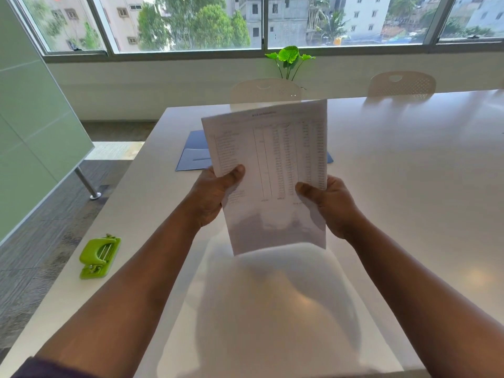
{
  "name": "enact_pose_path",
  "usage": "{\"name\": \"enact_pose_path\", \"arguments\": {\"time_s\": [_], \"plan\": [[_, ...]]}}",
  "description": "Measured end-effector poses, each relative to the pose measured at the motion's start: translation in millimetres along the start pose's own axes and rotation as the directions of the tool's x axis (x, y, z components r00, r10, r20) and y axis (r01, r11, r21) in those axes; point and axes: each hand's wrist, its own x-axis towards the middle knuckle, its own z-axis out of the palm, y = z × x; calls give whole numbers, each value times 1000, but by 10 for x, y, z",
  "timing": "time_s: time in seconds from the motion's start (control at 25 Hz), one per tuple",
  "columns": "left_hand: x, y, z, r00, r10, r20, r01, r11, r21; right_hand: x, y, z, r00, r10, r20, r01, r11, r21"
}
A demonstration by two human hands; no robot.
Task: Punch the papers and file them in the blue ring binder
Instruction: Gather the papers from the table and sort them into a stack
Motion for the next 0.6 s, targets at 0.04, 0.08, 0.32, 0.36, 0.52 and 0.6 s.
{"name": "enact_pose_path", "arguments": {"time_s": [0.04, 0.08, 0.32, 0.36, 0.52, 0.6], "plan": [[-21, 55, 25, 998, 63, -29, -61, 995, 76, 10, -18, 6, 999, -42, -11, 42, 999, -7], [-47, 94, 44, 991, 122, -53, -113, 982, 151, 15, -19, 6, 998, -67, -17, 67, 998, -12], [-261, -205, 135, 987, 125, -101, -95, 961, 259, -28, 309, 7, 999, 19, -41, -23, 996, -91], [-268, -227, 136, 987, 124, -106, -93, 960, 263, -27, 324, 9, 999, 18, -43, -22, 995, -98], [-230, -177, 94, 984, 152, -96, -122, 956, 266, 21, 283, -2, 999, -16, -32, 13, 996, -86], [-247, -241, 86, 986, 124, -109, -94, 964, 250, 6, 326, 15, 1000, 16, -23, -18, 996, -91]]}}
